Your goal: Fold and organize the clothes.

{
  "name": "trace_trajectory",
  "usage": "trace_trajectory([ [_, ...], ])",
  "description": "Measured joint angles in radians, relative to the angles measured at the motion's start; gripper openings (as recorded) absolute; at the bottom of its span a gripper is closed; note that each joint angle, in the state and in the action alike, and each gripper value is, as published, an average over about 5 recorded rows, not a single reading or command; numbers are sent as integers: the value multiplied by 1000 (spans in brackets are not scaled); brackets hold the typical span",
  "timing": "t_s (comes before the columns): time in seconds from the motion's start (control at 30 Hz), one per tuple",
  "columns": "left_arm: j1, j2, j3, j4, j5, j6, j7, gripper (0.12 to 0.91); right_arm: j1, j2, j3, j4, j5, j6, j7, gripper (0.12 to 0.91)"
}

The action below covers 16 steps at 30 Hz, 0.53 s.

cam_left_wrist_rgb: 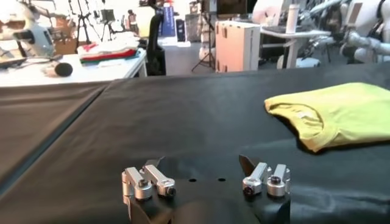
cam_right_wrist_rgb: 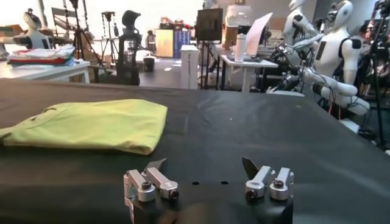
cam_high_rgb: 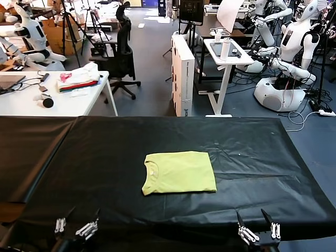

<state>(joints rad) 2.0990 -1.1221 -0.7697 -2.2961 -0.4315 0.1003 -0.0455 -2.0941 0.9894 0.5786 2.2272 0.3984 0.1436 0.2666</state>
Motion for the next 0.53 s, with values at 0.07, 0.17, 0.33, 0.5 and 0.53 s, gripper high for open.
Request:
trace_trajectory([
  [0.07, 2, 1, 2, 0, 6, 3, 4, 907, 1, 2, 0, 1, 3, -3, 1, 907],
  [0.17, 4, 2, 6, 2, 12, 4, 7, 907, 1, 4, 2, 1, 7, -7, 2, 907],
  [0.33, 4, 2, 7, 7, 13, 6, 7, 907, 3, 3, 5, 8, 7, -16, 2, 907],
  [0.5, 3, 3, 7, 14, 12, 7, 7, 907, 3, 0, 4, 12, 7, -22, 6, 907],
  [0.53, 2, 3, 7, 15, 12, 7, 7, 907, 3, 0, 4, 13, 7, -22, 7, 907],
])
